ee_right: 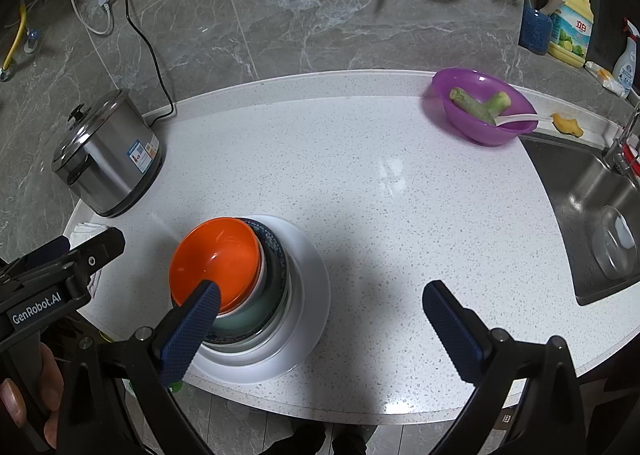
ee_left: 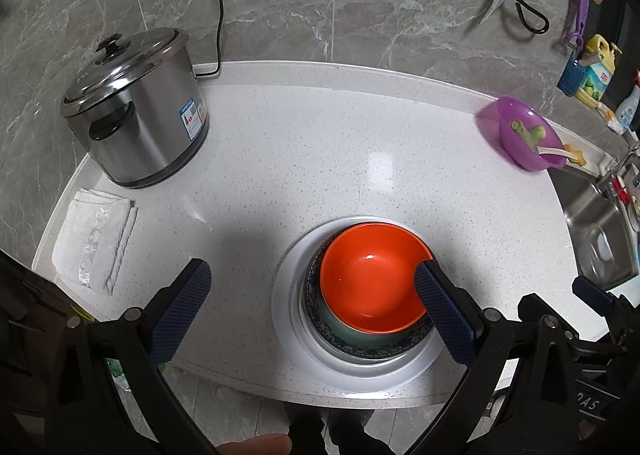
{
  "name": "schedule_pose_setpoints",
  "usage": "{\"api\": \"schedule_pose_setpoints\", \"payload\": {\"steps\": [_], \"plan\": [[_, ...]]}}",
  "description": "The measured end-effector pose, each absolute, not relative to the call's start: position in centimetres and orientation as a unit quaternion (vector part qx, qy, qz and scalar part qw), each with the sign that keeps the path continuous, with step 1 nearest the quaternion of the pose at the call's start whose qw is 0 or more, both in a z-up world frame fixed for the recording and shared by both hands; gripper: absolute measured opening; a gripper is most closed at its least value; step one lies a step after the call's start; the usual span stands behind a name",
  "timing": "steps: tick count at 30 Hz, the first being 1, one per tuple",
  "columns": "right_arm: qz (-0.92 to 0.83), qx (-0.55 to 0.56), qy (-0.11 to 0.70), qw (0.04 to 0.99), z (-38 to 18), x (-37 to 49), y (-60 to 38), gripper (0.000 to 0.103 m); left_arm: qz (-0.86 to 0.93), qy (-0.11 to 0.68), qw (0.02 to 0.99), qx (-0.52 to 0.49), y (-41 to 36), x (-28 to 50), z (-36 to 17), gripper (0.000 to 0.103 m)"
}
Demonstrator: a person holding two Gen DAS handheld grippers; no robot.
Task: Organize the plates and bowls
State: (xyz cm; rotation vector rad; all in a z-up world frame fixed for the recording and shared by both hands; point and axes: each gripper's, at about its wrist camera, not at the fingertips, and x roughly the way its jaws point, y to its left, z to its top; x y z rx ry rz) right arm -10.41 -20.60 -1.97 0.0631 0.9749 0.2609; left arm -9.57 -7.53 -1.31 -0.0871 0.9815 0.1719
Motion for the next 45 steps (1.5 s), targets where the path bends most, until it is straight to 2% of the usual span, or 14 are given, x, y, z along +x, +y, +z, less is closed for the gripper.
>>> {"api": "schedule_pose_setpoints", "payload": {"steps": [45], "plan": [[0.127,0.028,0.47,0.873,-2.4,-10.0,-20.3,0.103,0.077,0.478,0.874,-0.044,-7.6,-8.3,-2.0,0.103]]}}
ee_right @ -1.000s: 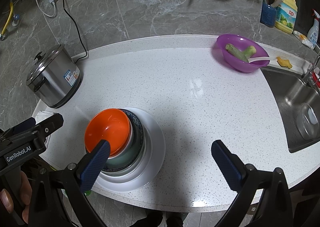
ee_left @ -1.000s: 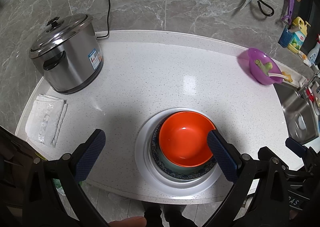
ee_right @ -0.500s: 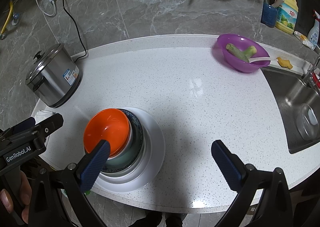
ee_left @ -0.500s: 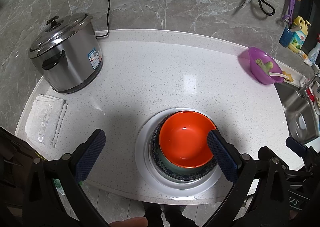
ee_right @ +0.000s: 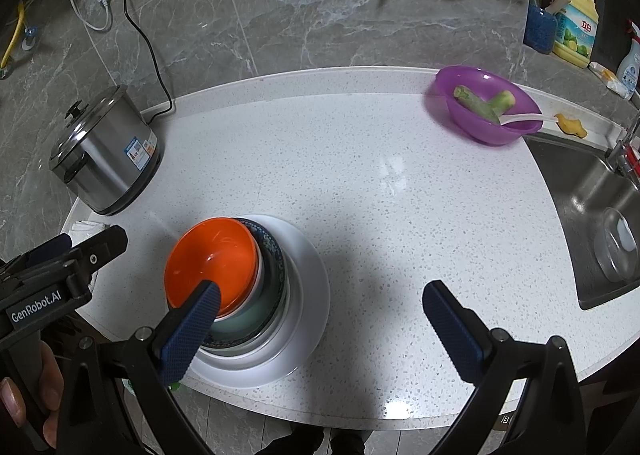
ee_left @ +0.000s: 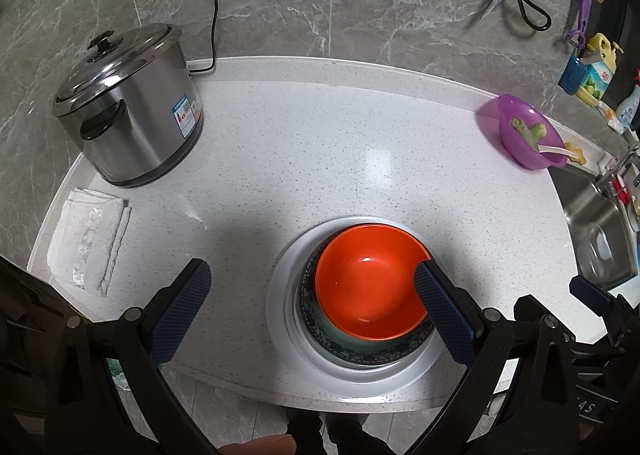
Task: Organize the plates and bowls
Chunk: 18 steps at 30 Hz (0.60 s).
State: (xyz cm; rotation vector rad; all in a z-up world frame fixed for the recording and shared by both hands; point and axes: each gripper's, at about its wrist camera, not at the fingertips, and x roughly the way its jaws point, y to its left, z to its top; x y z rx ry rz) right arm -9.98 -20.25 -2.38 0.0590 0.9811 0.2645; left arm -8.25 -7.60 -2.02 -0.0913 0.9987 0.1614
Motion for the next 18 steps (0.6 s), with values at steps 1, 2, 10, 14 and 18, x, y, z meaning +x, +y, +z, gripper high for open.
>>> {"api": "schedule_pose_setpoints", "payload": {"steps": [1,2,10,14,18], "plan": [[0.127,0.028,0.47,0.873,-2.4,-9.95,-20.25,0.103,0.077,0.478,0.874,-0.044,-7.62,-8.23,-2.03,0.103],[0.127,0.028,0.47,0.873,-2.35,-9.92,-20.27,0.103,0.078,0.478,0.874,-0.043,-7.7,-8.27,-2.01,0.103],[0.128,0.028,0.471,0.872,-2.45,-9.65,-20.41,0.103,0.078,0.481,0.872,-0.046,-7.75,-7.85,-2.21,0.103],[0.128,0.028,0.471,0.872,-2.43,-9.66,-20.39,0.103,0.077,0.482,0.872,-0.046,-7.7,-7.78,-2.25,0.103],[0.128,0.028,0.472,0.872,-2.49,-9.56,-20.35,0.103,0.078,0.482,0.872,-0.047,-7.67,-7.65,-2.34,0.103]]}}
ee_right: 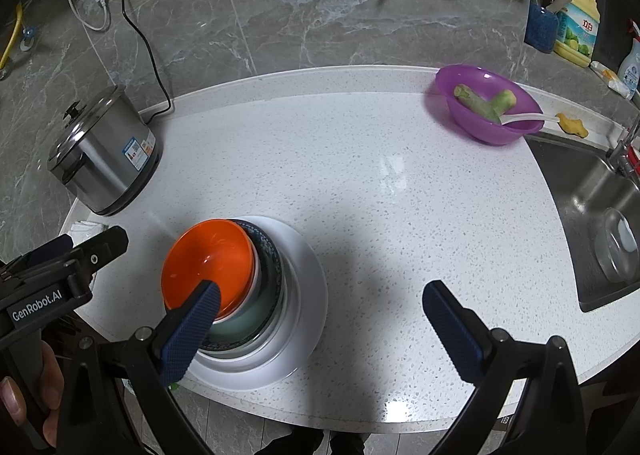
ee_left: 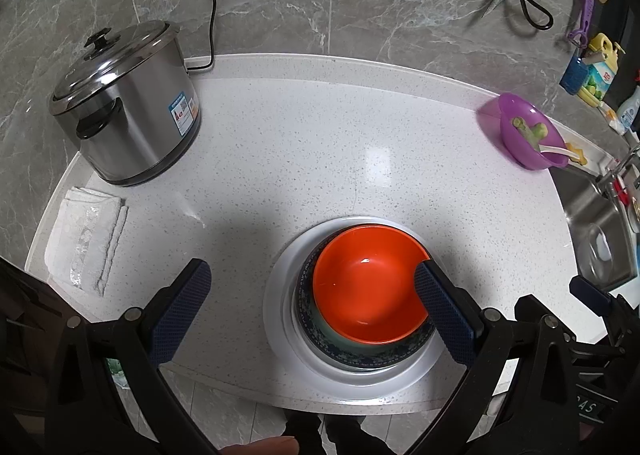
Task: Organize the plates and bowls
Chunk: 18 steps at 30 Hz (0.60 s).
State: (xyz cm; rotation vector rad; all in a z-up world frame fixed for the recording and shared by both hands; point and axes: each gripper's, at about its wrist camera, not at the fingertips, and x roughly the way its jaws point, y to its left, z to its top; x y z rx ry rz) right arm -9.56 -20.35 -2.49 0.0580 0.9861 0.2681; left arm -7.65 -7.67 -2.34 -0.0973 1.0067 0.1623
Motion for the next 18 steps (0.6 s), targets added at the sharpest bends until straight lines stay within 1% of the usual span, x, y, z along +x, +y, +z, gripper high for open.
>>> {"api": "schedule_pose_setpoints", "payload": {"steps": [18], "plan": [[0.134,0.024,0.474,0.87,-2.74,-8.86,-20.56,0.103,0.076,0.484,0.87,-0.056,-7.42,-7.41,-2.64,0.103]]}}
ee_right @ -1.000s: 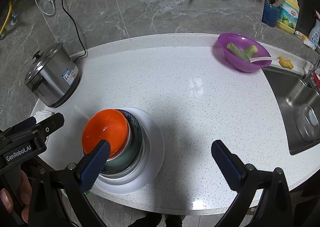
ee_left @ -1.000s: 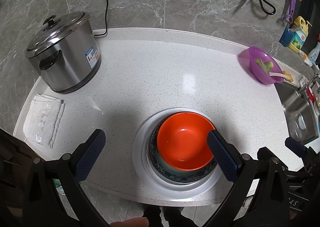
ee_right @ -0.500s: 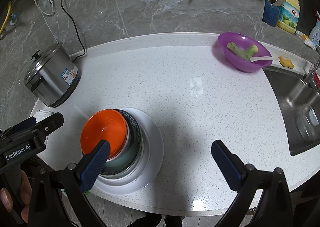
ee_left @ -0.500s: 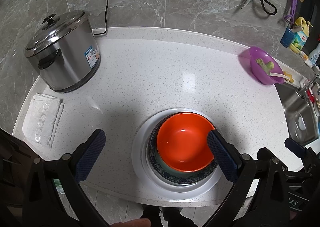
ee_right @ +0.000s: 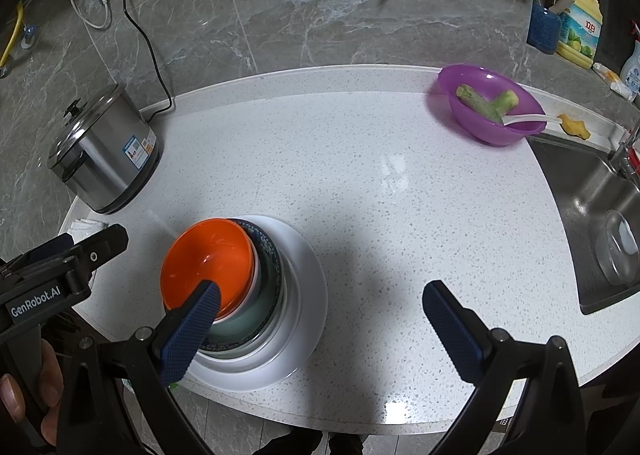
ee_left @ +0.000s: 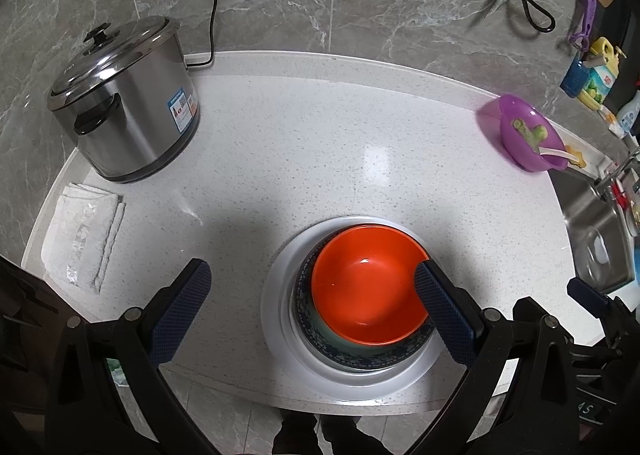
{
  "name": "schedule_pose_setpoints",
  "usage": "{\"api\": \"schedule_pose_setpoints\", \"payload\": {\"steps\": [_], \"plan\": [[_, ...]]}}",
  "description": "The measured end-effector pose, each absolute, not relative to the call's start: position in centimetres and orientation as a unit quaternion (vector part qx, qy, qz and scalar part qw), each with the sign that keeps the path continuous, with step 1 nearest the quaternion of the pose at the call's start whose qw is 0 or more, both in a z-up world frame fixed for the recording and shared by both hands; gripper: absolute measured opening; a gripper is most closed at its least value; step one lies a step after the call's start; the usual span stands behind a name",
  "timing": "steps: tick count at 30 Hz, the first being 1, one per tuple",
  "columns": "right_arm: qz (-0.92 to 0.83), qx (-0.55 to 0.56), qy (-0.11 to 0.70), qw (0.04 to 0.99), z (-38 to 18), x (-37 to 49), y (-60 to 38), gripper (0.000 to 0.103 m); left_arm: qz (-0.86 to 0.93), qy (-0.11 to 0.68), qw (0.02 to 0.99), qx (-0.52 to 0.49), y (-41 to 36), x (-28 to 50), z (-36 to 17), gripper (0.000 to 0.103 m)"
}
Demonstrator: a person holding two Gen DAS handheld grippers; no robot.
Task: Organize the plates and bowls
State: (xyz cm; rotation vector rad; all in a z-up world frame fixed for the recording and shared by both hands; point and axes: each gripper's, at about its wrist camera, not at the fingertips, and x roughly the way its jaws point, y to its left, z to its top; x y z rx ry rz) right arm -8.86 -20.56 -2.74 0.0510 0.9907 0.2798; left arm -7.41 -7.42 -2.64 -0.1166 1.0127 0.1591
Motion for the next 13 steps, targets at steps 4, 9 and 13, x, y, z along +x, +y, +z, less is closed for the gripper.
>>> {"api": "schedule_pose_setpoints", "payload": {"steps": [4,9,13], "plan": [[0.134,0.024,0.475,0.87,-2.76,-8.87,-20.53,0.103,0.078,0.489,0.867,-0.06,-7.28,-7.39,-2.88,0.103],[0.135,0.022,0.475,0.869,-2.87,-8.81,-20.47,0.103,0.086,0.48,0.871,-0.056,-7.41,-7.69,-2.49,0.103],[0.138,0.021,0.478,0.867,-3.2,-8.85,-20.59,0.103,0.083,0.479,0.872,-0.055,-7.49,-7.85,-2.41,0.103]]}}
